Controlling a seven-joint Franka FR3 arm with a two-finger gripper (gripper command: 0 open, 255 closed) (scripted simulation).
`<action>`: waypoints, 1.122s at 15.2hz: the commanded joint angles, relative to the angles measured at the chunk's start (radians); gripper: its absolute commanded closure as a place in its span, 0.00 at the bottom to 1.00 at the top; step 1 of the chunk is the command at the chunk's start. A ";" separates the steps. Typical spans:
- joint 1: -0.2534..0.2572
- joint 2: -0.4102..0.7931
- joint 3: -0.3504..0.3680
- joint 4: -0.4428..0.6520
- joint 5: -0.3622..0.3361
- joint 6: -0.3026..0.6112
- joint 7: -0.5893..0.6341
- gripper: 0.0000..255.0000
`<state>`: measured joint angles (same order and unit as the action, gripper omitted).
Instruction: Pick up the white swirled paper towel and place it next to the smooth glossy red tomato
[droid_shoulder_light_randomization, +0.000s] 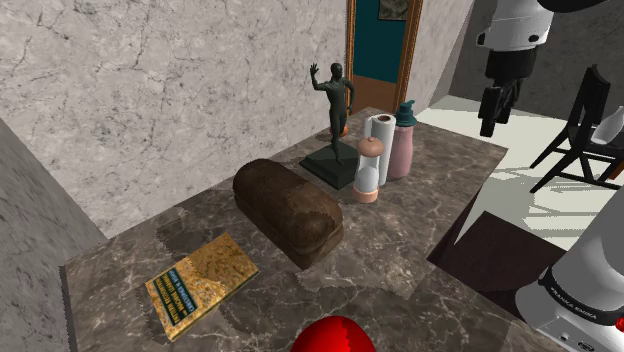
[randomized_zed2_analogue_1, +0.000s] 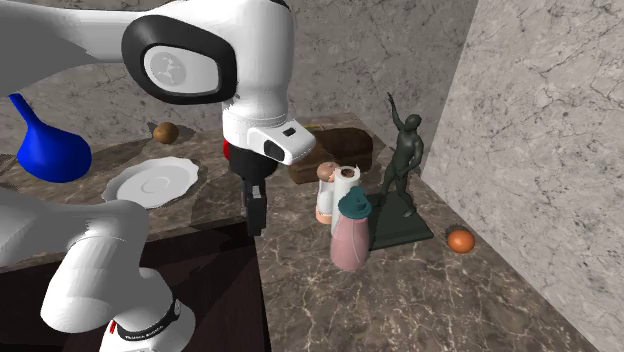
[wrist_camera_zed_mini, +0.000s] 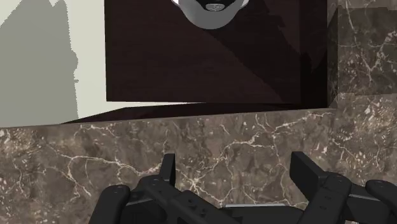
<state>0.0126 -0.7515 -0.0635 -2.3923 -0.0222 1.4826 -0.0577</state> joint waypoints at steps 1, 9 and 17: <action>0.000 0.000 0.000 0.000 0.000 0.000 0.000 0.00; 0.037 0.259 0.055 0.161 0.042 0.157 0.057 0.00; 0.062 0.521 0.103 0.392 0.049 0.246 0.111 0.00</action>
<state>0.0709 -0.2654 0.0326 -2.0288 0.0271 1.7148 0.0451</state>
